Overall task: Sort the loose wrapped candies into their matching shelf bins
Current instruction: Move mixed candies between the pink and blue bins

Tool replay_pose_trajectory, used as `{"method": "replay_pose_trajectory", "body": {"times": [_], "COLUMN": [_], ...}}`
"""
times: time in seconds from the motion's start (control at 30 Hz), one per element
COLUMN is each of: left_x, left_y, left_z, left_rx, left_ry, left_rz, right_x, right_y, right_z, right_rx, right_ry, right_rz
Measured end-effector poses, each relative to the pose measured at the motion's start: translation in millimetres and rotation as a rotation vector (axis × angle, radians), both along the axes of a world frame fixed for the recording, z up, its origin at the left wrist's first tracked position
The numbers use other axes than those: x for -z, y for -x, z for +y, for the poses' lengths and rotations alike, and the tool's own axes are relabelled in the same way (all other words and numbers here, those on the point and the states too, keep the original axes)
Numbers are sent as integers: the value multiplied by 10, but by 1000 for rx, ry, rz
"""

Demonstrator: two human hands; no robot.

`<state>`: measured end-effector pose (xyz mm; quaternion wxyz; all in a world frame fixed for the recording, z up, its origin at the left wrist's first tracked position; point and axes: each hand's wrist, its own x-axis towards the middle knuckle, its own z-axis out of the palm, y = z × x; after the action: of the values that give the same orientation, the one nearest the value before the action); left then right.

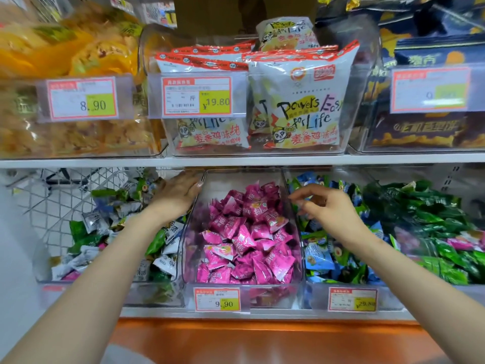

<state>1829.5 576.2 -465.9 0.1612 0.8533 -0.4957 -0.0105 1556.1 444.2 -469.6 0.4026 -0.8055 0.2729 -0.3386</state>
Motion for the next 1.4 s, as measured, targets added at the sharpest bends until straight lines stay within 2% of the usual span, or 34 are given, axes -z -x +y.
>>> {"method": "replay_pose_trajectory", "body": {"times": [0.1, 0.17, 0.23, 0.47, 0.6, 0.73, 0.83, 0.93, 1.03, 1.17, 1.4], "left_x": [59, 79, 87, -54, -95, -30, 86, 205, 273, 320, 332], "left_y": [32, 2, -22, 169, 473, 936, 1187, 1281, 1282, 1237, 1220], "left_z": [-42, -93, -127, -184, -332, -578, -730, -824, -865, -861, -879], "left_rx": [-24, -50, -63, -112, -10, 228, 359, 412, 406, 409, 430], "left_ry": [-148, -176, -139, 70, 103, 176, 206, 146, 70, 38, 28], "left_rz": [-67, -62, -29, -116, -189, -36, 21, 36, 7, 53, 131], "right_x": [-11, -14, -10, -6, -5, 85, 180, 225, 204, 95, -70], "right_y": [20, 47, 83, 276, 248, 26, -74, -88, -62, 120, 523], "right_z": [-45, -84, -140, -488, -614, -593, -612, -663, -688, -769, -858], "right_rx": [10, 23, 39, 162, 10, -138, -110, -37, 8, 83, 96], "right_ry": [6, 0, 6, 87, 126, 213, 254, 269, 316, 148, 20], "right_rz": [-10, -26, -28, 42, 285, 643, 798, 852, 802, 649, 405]}}
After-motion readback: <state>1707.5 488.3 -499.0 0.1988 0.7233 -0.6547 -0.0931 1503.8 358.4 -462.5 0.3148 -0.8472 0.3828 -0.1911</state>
